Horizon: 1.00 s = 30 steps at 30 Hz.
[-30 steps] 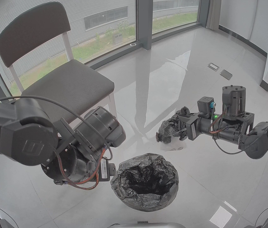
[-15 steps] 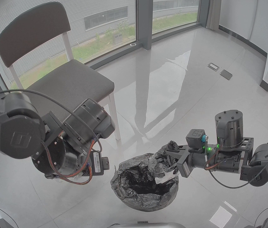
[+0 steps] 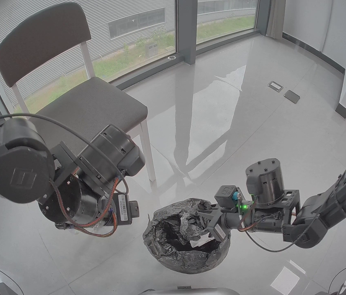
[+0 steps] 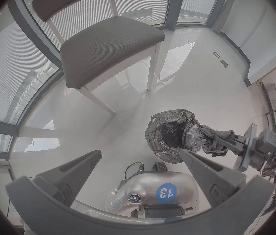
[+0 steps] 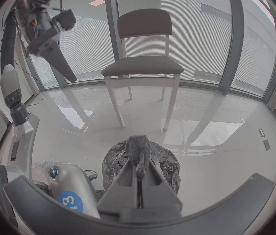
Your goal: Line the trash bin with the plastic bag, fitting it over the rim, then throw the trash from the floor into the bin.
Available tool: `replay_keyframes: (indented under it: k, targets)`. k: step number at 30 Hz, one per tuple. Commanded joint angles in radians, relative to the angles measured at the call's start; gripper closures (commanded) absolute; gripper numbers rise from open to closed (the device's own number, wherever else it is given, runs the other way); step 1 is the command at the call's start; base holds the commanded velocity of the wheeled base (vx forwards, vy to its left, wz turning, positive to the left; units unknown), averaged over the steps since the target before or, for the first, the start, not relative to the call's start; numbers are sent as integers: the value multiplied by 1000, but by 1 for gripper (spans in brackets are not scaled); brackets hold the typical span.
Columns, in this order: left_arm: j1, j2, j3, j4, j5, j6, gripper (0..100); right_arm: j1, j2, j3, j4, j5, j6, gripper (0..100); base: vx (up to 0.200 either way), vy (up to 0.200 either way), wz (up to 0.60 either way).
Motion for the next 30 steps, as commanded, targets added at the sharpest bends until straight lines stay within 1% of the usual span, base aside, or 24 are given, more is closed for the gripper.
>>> replay_keyframes:
  k: [1, 5, 13, 14, 19, 20, 21, 22, 25, 29, 30]
  targets:
    - [1, -1, 1, 0, 2, -3, 0, 8, 109, -78, -2, 13, 0, 100, 0, 0, 0]
    - [1, -1, 0, 0, 2, -3, 0, 19, 160, -119, -2, 16, 0, 100, 0, 0, 0]
    - [3, 0, 1, 0, 2, -3, 0, 17, 191, -128, 0, 16, 1, 100, 0, 0, 0]
    - [6, 0, 1, 0, 2, -5, 0, 17, 198, -131, -2, 17, 1, 0, 0, 0, 0]
    - [8, 0, 1, -1, 2, -5, 0, 16, 217, -156, -15, 16, 23, 0, 0, 0, 0]
    - [8, 0, 1, 0, 2, -5, 0, 13, 218, -168, -28, 16, 47, 0, 0, 0, 0]
    - [8, 0, 1, 0, 2, -5, 0, 13, 218, -168, -28, 16, 47, 0, 0, 0, 0]
    - [9, -1, 1, 0, 2, -6, 0, 8, 218, -179, -29, 16, 61, 0, 0, 0, 0]
    - [12, -6, 1, 0, 2, -8, 0, -9, 212, -185, -28, 14, 66, 0, 0, 0, 0]
    - [37, -23, 0, 0, 2, -3, 0, -29, 178, -190, -17, 3, 66, 0, 0, 0, 0]
    - [67, -37, -2, -1, 7, 1, 0, -50, 140, -186, -6, -3, 67, 0, 0, 0, 0]
